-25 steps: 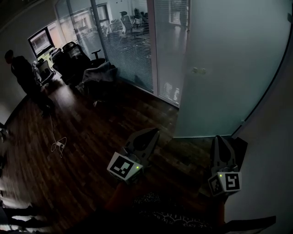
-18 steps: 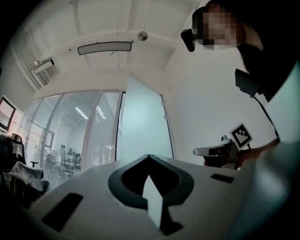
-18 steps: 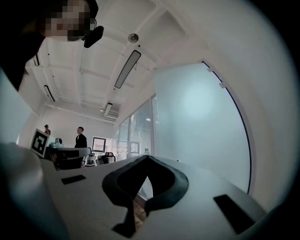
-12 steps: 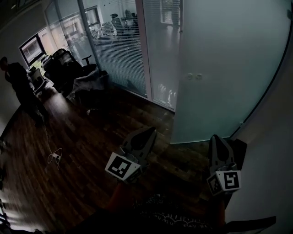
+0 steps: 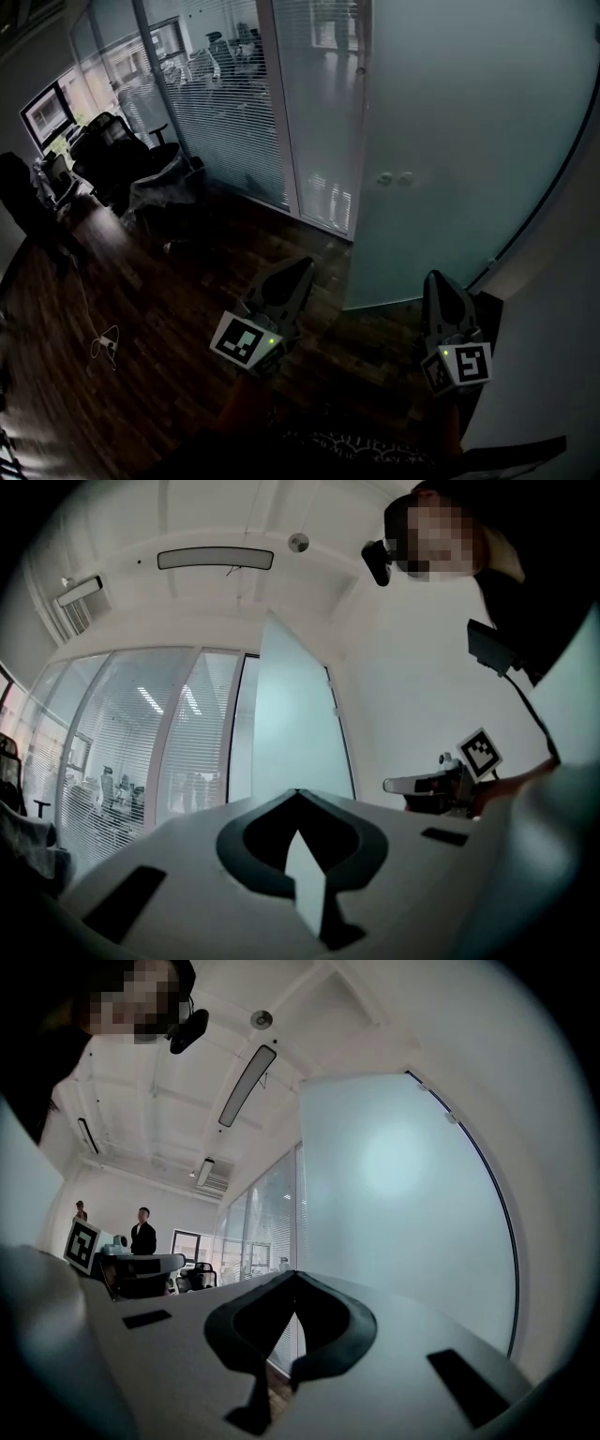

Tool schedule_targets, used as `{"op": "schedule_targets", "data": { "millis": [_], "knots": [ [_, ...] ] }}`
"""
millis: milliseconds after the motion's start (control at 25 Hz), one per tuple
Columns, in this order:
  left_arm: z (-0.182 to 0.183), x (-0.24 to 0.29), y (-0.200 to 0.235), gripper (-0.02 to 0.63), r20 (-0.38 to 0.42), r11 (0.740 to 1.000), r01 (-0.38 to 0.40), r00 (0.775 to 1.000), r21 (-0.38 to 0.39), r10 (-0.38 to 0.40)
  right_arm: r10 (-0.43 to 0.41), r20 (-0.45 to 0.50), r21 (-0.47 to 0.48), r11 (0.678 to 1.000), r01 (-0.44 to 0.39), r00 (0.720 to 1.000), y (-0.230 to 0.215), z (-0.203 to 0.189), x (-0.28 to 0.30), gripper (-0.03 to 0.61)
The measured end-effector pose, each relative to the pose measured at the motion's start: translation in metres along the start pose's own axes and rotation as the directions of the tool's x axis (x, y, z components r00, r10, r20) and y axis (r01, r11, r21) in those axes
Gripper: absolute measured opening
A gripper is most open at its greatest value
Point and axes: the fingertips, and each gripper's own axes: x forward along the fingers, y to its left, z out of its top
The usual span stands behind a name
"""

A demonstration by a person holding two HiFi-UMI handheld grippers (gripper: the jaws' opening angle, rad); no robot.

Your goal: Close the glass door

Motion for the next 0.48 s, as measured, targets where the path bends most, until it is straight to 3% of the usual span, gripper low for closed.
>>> {"op": "schedule_targets", "data": {
  "millis": [320, 480],
  "knots": [
    [-0.011, 0.033, 0.047, 0.002, -0.003, 1.000, 0.007, 1.000, -0.003, -0.007, -0.001, 0.002, -0.004, 1.000, 0.001, 1.000, -0.010, -0.013, 0.060, 0.003],
    [-0.013, 0.041, 0.061, 0.002, -0.006, 1.000, 0.011, 1.000, 0.000, -0.011, -0.025, 0.001, 0.039, 0.999, 0.025, 1.000, -0.014, -0.014, 0.073, 0.003]
  ]
}}
